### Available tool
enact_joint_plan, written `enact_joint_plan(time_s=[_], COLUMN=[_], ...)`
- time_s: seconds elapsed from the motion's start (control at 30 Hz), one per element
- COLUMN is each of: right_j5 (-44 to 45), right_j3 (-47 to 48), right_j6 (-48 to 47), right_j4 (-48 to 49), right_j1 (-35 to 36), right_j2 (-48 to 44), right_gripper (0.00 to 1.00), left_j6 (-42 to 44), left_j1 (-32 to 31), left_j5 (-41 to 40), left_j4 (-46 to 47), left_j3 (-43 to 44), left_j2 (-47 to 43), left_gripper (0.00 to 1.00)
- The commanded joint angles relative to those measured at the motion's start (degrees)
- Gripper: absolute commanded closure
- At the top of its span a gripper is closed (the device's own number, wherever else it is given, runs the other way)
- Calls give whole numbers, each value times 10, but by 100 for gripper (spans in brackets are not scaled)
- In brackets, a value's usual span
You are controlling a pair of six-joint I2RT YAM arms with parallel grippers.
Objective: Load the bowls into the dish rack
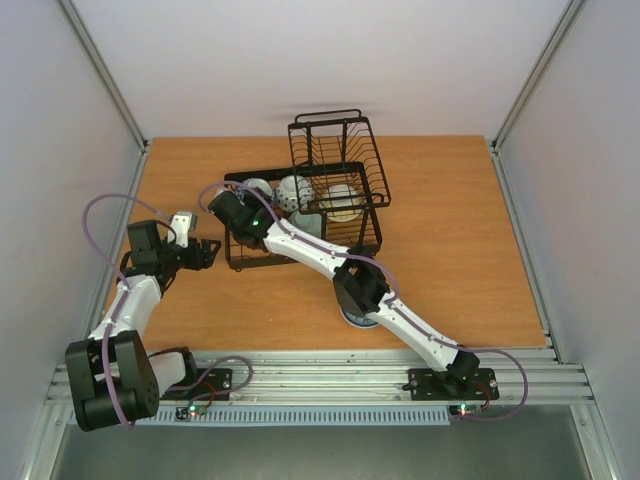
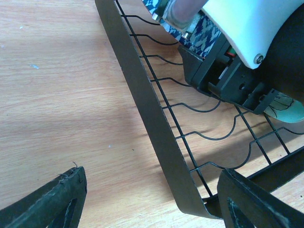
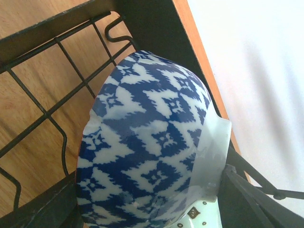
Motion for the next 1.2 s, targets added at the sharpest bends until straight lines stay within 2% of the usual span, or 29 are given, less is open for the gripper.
enact_joint_plan(time_s=[0.0,0.03,0.1,0.17,0.23,0.43,0.53,0.7,0.8,1.17], right_j5=[23,22,17,6,0,-20,-30,-36,-52,-82], right_j3=[25,25,24,24,22,4,-9,-24,-67,-358], right_j6=[-34,-35,-33,-26,-20,1,8,20,39,110], right_j4=[17,18,15,7,4,-9,-11,-18,-14,84], right_j1=[-6,-6,-7,-7,-7,-6,-7,-6,-1,43], right_j2=[21,23,26,25,22,5,-4,-19,-52,-294], right_gripper=[97,95,82,60,45,22,4,1,1,2], left_j6=[1,1,1,1,1,1,1,3,3,4], left_j1=[4,4,4,4,3,4,4,4,5,5], left_j5=[9,9,9,9,8,7,7,6,6,9], left_j4=[28,28,29,29,29,28,29,28,28,29], left_j3=[20,20,21,22,22,23,23,22,23,23], left_j2=[4,5,7,9,10,12,12,11,12,14], left_gripper=[24,24,24,24,24,24,24,24,24,24])
